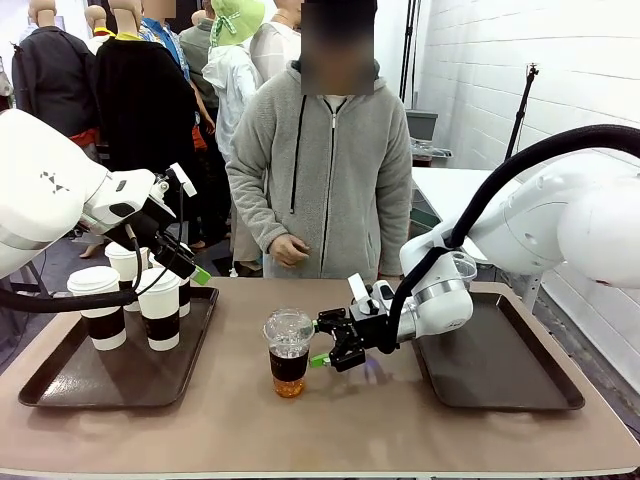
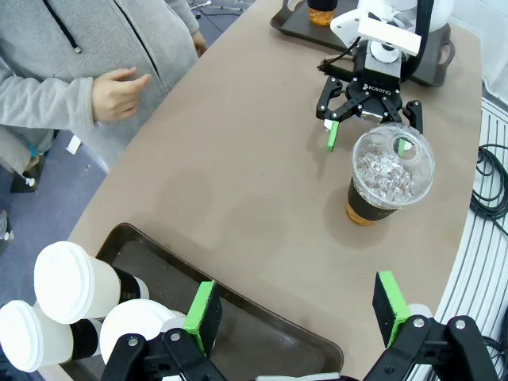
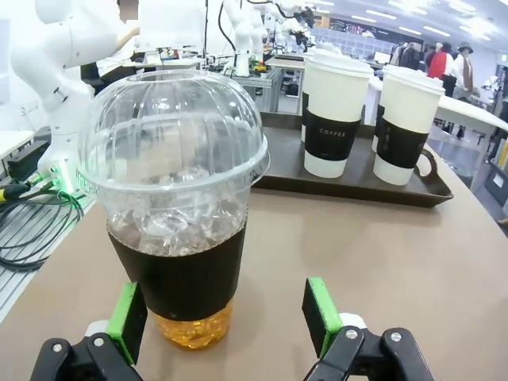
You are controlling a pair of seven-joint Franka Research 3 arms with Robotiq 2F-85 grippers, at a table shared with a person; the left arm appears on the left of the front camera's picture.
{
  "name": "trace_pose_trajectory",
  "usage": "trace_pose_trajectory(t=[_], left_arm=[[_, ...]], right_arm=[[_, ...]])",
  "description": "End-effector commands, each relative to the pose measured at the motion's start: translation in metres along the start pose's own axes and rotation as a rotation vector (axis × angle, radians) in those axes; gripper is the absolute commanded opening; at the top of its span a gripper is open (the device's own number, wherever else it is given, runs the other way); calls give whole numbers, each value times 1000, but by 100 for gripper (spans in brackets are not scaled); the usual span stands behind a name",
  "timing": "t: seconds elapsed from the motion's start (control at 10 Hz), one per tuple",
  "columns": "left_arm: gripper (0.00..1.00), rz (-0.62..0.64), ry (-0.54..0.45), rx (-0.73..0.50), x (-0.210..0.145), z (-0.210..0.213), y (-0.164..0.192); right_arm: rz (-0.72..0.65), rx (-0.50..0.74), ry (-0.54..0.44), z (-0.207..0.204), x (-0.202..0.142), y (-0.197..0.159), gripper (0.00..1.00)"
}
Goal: Distribute the coffee onto the tray.
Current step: Pick up another iced Americano from the middle of the table and place it on the right Handle tray.
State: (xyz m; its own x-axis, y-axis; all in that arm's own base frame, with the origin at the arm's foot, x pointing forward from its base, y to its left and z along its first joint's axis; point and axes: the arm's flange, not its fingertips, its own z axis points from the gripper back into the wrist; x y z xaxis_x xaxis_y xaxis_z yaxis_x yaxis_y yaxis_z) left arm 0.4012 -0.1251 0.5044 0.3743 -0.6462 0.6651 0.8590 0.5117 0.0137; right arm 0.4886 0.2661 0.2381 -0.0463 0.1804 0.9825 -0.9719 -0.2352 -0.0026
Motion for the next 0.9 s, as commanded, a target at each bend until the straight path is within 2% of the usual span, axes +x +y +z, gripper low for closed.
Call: trace_pose_trajectory(t=[0.0,0.8], left_arm=[[100,-17,-25,-17,-3,-2,4],[100,-17,-25,-17,-3,-2,4]], right_arm=[[-15,46,-21,-7,0,-10,100],[-55,164,-46,-21,8,-17,100]])
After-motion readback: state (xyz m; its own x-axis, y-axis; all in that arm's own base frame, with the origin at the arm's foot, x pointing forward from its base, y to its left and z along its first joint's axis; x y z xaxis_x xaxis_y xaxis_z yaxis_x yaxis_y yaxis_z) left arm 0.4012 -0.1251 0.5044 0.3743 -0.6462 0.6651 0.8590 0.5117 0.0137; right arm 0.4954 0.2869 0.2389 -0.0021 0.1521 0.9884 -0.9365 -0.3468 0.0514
